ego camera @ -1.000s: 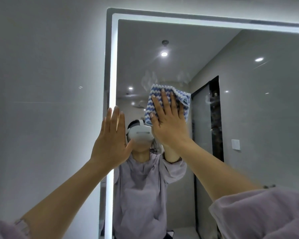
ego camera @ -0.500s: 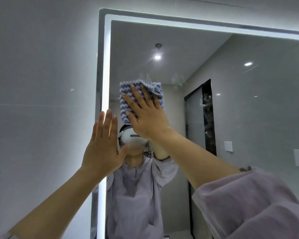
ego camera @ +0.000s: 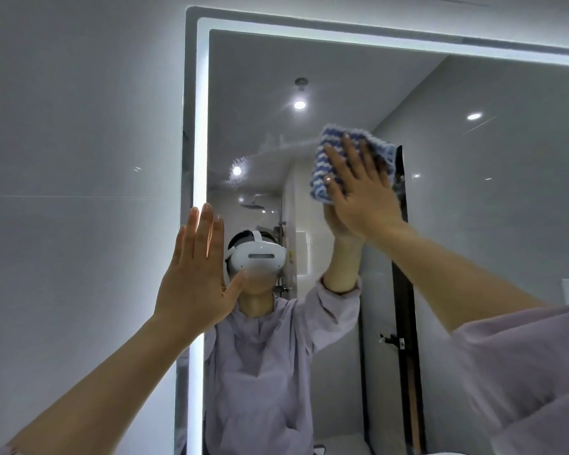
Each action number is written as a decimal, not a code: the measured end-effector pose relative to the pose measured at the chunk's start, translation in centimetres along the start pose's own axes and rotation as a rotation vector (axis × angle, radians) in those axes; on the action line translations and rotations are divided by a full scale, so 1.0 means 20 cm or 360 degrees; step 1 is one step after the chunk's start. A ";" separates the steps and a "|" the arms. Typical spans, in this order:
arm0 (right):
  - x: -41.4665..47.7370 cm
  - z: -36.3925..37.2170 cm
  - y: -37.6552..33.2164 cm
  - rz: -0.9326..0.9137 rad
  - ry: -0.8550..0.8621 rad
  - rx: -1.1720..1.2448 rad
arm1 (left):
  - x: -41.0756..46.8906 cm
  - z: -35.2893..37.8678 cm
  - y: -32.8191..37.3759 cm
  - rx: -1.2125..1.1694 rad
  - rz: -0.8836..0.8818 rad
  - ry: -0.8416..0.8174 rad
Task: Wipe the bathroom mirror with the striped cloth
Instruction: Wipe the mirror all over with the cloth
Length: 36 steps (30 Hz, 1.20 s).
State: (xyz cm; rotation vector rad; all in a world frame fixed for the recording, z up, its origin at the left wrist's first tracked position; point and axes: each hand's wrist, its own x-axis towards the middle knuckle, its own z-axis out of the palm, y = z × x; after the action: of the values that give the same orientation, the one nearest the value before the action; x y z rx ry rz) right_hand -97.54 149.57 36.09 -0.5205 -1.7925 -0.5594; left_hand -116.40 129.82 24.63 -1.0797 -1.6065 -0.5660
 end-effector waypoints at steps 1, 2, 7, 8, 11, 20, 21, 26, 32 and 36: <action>0.00 -0.01 0.04 0.0072 0.0020 0.0039 | 0.00 0.00 0.00 -0.0013 -0.0002 -0.0001; 0.00 -0.01 0.06 0.0135 0.0040 0.0069 | 0.00 0.00 0.00 -0.0025 -0.0007 0.0001; 0.01 0.00 0.00 0.0346 0.0077 0.0121 | 0.00 0.01 0.00 -0.0036 -0.0011 0.0002; 0.02 0.01 -0.02 0.0368 0.0076 0.0122 | 0.00 0.01 0.00 -0.0032 -0.0012 0.0004; 0.04 0.00 -0.06 0.0376 0.0074 0.0123 | 0.01 0.02 0.00 -0.0023 -0.0007 0.0019; 0.11 0.05 -0.46 -0.0013 0.0053 -0.0017 | 0.00 0.02 0.00 -0.0040 -0.0007 0.0024; 0.12 0.05 -0.52 -0.0078 0.0040 -0.0024 | 0.00 0.02 0.00 -0.0037 -0.0012 0.0021; 0.17 0.08 -0.77 -0.0336 0.0037 -0.0138 | 0.01 0.01 0.00 -0.0056 -0.0022 0.0035; 0.21 0.07 -0.80 -0.0369 -0.0105 -0.0178 | 0.01 0.00 0.00 -0.0036 -0.0005 0.0048; 0.21 0.03 -0.79 -0.0357 -0.0093 -0.0114 | 0.00 0.00 0.00 -0.0034 0.0012 0.0063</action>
State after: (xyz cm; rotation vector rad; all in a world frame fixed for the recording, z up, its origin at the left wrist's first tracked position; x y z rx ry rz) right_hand -108.67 137.85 38.13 -0.3898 -1.9049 -0.7719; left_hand -116.31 129.82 24.71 -1.0834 -1.5648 -0.5972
